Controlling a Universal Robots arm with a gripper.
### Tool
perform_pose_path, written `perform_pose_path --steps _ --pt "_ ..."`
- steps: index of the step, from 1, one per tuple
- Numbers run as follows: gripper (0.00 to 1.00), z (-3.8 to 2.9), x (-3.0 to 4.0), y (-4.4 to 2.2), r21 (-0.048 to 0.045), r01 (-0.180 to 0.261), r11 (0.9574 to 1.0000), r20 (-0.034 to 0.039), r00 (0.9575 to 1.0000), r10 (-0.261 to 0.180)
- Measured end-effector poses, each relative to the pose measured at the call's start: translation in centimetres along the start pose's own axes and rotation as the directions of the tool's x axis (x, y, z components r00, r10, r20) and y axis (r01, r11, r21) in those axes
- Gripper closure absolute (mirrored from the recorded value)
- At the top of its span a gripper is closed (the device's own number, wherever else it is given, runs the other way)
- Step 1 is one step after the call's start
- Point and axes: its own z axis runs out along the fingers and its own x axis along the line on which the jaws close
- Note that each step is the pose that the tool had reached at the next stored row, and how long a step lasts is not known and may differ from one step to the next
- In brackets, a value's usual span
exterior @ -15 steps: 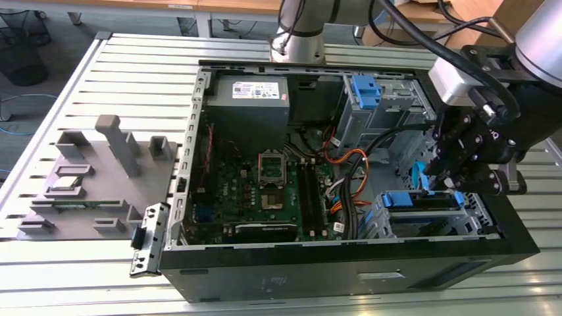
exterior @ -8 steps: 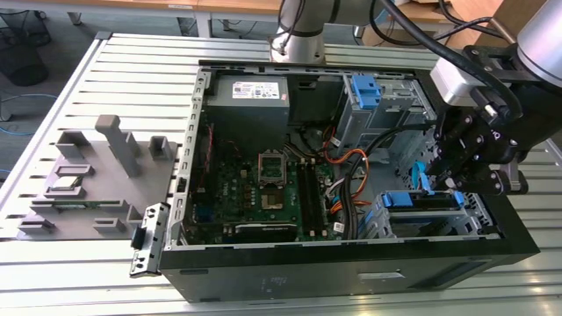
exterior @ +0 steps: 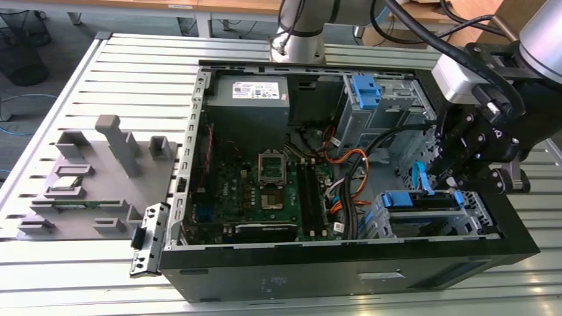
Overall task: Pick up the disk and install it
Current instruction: 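Insert the first disk wire, then insert the second disk wire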
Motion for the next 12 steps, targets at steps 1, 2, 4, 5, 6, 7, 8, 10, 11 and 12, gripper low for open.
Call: perform_pose_path --steps 1,2,4,5,6,7,8,10,11,12 --pt "0.7 -0.01 0.0 -0.03 0.0 0.0 1.0 -0.0002 1.0 0.0" --pt "0.7 -0.01 0.0 -0.05 0.0 0.0 1.0 -0.0001 1.0 0.0" --pt "0.7 -0.01 0.0 -0.1 0.0 0.0 1.0 0.0 1.0 0.0" --pt "0.7 -0.01 0.0 -0.15 0.0 0.0 1.0 0.0 1.0 0.0" --pt "0.7 -0.01 0.0 -0.15 0.0 0.0 1.0 0.0 1.0 0.0" --pt "0.7 -0.01 0.0 -0.15 0.0 0.0 1.0 0.0 1.0 0.0" --pt "0.7 -0.01 0.0 -0.16 0.0 0.0 1.0 0.0001 1.0 0.0" --pt "0.7 -0.01 0.0 -0.16 0.0 0.0 1.0 0.0 1.0 0.0" --pt "0.7 -0.01 0.0 -0.16 0.0 0.0 1.0 0.0001 1.0 0.0" --pt "0.7 -0.04 0.01 -0.16 0.0 0.0 1.0 0.0 1.0 0.0"
